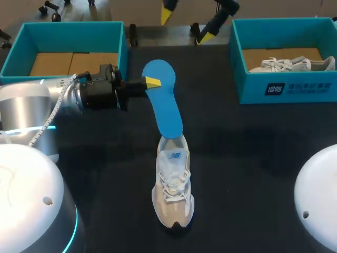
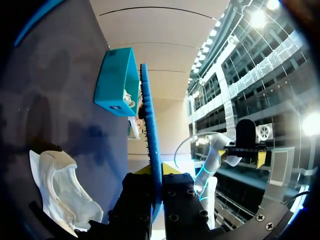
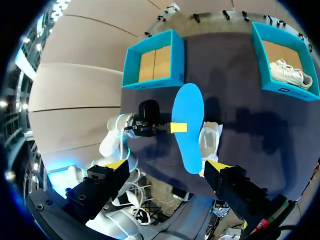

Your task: Take the shoe out of the shoebox, open the shoe tongue, remove and reinsert the insole, then place the shoe into the shoebox

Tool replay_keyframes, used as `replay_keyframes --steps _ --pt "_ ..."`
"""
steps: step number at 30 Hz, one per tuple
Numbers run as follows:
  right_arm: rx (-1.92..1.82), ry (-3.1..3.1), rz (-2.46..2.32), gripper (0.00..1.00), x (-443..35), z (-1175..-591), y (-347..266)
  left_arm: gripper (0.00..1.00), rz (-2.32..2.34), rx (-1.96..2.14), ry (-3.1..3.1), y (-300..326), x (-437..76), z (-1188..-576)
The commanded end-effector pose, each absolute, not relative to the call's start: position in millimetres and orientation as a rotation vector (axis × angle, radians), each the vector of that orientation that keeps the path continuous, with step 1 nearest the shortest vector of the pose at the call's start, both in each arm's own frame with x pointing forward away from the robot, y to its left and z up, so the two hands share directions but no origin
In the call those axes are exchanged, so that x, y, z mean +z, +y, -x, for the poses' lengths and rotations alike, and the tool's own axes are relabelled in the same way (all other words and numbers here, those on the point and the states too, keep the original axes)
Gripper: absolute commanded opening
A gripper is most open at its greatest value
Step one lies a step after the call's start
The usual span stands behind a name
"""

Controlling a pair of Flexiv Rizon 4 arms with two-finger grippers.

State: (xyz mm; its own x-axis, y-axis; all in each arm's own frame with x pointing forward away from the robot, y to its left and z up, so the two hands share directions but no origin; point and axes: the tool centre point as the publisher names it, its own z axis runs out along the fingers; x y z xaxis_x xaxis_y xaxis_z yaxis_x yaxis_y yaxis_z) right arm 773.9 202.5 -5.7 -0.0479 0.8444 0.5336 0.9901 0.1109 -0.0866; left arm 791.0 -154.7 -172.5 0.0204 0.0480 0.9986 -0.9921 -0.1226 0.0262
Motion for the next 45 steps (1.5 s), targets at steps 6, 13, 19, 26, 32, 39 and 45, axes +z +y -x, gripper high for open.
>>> replay_keyframes --steps 6,13,19,26,32,39,45 --pt "-0.091 -2.184 1.954 1.00 -10 -781 228 0.00 -1.277 1.303 -1.097 -155 -173 -791" --pt "-0.038 -2.197 2.056 1.00 -11 -772 240 0.00 -1.277 1.303 -1.097 -155 -173 -791" --pt "-0.009 -2.221 2.117 1.00 -12 -767 248 0.00 -1.277 1.303 -1.097 -155 -173 -791" --pt "0.038 -2.243 2.148 1.00 -26 -766 262 0.00 -1.277 1.303 -1.097 -155 -173 -791" --pt "0.014 -2.256 2.115 1.00 -29 -767 272 0.00 -1.277 1.303 -1.097 -155 -173 -791" --pt "-0.132 -2.138 2.132 1.00 -18 -768 267 0.00 -1.277 1.303 -1.097 -155 -173 -791" --pt "-0.358 -1.938 2.045 1.00 -15 -771 252 0.00 -1.277 1.303 -1.097 -155 -173 -791"
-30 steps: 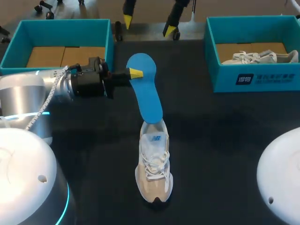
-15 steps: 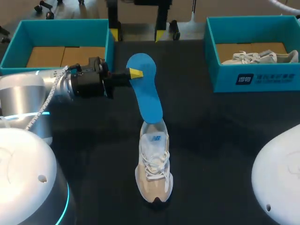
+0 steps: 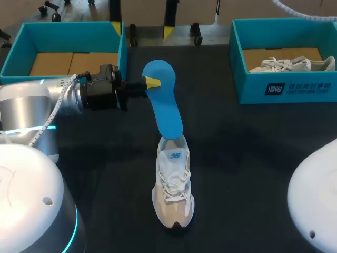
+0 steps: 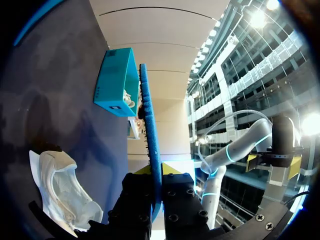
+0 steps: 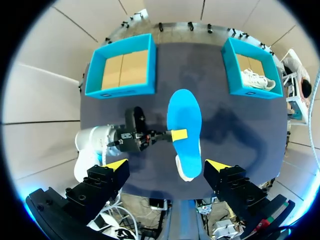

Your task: Take the shoe out of the shoebox, open the shoe tongue, remove and reinsert the insole, then place the shoe into the shoebox

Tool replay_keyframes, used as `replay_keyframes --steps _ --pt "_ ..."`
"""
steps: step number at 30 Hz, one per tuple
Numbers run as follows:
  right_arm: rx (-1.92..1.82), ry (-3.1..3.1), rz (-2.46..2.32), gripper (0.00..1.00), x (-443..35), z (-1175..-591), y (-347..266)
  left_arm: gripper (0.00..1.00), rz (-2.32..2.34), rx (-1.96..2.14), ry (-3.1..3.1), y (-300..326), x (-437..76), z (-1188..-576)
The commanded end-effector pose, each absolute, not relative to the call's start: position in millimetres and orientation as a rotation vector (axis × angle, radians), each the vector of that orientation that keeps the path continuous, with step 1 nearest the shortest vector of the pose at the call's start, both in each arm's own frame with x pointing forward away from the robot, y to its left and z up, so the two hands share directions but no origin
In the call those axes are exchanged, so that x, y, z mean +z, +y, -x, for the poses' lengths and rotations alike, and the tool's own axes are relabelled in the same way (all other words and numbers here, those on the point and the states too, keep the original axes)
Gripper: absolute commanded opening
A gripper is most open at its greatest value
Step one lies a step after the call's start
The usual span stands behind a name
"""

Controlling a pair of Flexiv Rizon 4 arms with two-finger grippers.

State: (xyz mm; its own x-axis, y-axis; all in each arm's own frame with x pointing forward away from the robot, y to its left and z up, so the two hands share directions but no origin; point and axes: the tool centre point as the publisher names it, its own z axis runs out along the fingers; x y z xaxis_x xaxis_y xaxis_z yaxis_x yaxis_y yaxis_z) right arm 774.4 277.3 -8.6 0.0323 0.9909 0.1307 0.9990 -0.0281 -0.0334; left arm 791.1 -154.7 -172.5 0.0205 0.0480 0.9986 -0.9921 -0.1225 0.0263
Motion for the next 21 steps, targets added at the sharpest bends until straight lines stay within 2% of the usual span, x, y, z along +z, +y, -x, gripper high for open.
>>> replay_keyframes --steps 1,21 --pt "-0.385 -1.910 2.029 1.00 -15 -771 251 0.00 -1.277 1.303 -1.097 -155 -173 -791" --pt "-0.772 -1.605 1.667 1.00 -23 -771 217 0.00 -1.277 1.303 -1.097 -155 -173 -791"
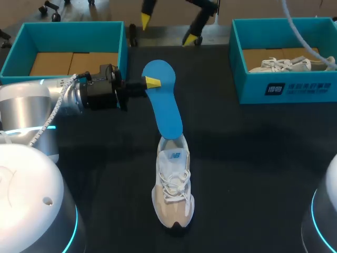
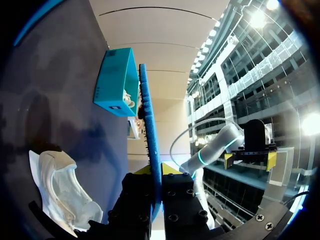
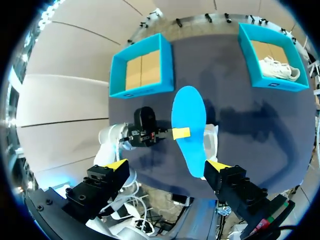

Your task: Take the shoe out of the shoebox, open the shoe tongue, remove and reinsert the insole, then place the shoe into the shoebox

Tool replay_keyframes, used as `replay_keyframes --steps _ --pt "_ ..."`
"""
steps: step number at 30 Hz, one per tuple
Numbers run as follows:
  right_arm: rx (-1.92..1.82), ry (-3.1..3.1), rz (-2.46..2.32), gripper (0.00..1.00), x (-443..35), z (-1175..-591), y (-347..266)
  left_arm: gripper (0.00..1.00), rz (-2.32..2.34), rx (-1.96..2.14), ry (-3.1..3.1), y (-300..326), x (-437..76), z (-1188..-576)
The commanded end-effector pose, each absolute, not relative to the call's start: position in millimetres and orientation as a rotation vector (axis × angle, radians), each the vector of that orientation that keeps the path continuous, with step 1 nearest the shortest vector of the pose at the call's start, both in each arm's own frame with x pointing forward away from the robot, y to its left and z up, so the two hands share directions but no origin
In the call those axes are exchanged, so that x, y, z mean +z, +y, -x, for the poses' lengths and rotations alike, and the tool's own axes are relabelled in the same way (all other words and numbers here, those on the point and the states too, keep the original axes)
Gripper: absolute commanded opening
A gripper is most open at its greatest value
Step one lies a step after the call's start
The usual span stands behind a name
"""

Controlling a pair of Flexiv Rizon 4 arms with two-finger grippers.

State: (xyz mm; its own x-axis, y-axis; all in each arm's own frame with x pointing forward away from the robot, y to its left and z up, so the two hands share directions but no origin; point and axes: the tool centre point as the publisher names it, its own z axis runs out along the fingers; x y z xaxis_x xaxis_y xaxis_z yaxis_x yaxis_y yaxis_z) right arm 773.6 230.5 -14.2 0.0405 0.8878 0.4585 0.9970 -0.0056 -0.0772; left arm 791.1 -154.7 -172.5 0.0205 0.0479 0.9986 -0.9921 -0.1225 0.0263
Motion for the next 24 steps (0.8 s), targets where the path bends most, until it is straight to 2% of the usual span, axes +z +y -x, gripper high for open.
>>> replay_keyframes --steps 1,24 --pt "-0.789 -1.595 1.648 1.00 -24 -770 216 0.00 -1.277 1.303 -1.097 -155 -173 -791" --pt "-1.042 -1.336 1.346 1.00 -74 -767 191 0.00 -1.277 1.303 -1.097 -155 -173 -791"
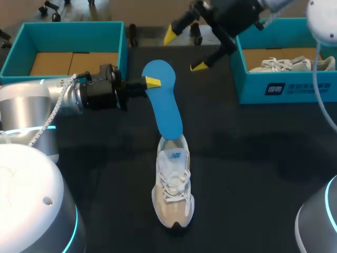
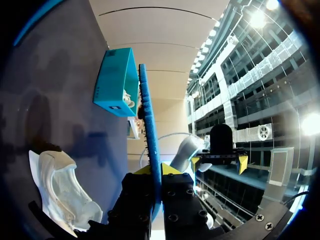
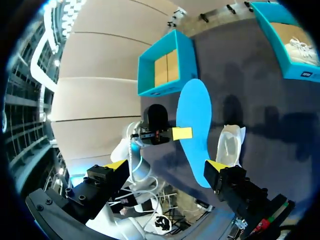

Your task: Take the shoe out of the shoebox, open the shoe tongue, remove and reinsert the insole, then place the shoe into the shoebox

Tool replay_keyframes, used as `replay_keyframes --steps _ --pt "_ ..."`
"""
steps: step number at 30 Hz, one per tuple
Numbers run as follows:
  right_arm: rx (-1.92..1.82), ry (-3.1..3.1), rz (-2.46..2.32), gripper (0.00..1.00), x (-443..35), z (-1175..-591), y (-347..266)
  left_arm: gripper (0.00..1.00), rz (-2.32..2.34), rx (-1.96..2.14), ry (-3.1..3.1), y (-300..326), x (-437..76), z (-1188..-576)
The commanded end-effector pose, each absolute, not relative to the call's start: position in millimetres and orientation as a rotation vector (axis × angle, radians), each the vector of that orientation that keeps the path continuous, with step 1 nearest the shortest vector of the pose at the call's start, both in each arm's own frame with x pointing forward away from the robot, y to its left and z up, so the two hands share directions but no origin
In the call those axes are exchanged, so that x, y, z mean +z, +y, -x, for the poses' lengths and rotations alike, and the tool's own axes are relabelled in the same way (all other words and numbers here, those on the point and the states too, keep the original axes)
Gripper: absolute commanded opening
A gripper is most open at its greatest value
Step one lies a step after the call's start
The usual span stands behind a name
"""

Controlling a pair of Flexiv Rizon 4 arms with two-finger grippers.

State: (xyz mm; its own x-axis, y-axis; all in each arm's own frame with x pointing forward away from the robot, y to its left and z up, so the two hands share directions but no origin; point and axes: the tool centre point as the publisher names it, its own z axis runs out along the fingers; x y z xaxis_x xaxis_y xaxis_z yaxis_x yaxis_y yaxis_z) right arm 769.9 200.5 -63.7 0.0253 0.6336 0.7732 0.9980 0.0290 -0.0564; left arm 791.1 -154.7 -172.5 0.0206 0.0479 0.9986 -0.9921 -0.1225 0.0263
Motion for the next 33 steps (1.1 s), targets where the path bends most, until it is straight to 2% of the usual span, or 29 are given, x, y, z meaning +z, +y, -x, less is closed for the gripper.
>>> replay_keyframes --steps 1,13,33 --pt "-1.066 -1.322 1.325 1.00 -77 -767 189 0.00 -1.277 1.303 -1.097 -155 -173 -791" --pt "-1.116 -1.264 1.267 1.00 -100 -771 185 0.00 -1.277 1.303 -1.097 -155 -173 -791" --pt "-1.115 -1.276 1.236 1.00 -108 -786 177 0.00 -1.229 1.416 -1.237 -148 -170 -801"
